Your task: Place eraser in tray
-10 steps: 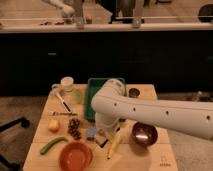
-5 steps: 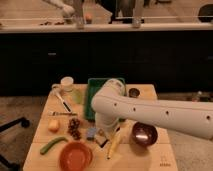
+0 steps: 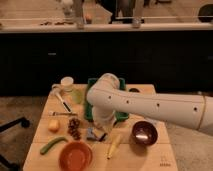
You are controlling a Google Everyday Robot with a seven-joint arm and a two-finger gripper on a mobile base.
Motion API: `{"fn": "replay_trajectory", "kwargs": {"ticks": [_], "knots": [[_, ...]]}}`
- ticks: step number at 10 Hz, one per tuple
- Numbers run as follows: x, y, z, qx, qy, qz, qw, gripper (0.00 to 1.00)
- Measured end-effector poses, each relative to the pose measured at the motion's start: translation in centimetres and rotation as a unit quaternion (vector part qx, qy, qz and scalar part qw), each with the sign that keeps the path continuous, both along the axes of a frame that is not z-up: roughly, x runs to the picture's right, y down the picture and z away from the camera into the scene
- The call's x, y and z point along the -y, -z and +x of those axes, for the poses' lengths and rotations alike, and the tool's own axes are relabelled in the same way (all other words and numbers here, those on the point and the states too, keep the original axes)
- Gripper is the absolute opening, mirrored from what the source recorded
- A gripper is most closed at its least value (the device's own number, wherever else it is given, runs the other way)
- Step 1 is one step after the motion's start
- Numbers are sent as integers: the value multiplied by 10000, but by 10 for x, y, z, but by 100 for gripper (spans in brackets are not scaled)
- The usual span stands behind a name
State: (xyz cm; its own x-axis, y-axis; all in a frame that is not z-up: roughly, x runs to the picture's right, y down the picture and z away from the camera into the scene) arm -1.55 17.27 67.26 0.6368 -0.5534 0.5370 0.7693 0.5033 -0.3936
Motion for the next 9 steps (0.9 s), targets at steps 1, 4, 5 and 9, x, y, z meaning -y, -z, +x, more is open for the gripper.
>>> {"fn": "replay_trajectory", "kwargs": {"ticks": [1,4,5,9], "knots": [[4,-3,-3,54,92,0,9999,0],[14,-21,-4,232,444,-73,9987,0],[18,-29,-6,313,582,-115,9977,0],[41,-63,-4,502,960,-228,9939,0]]}}
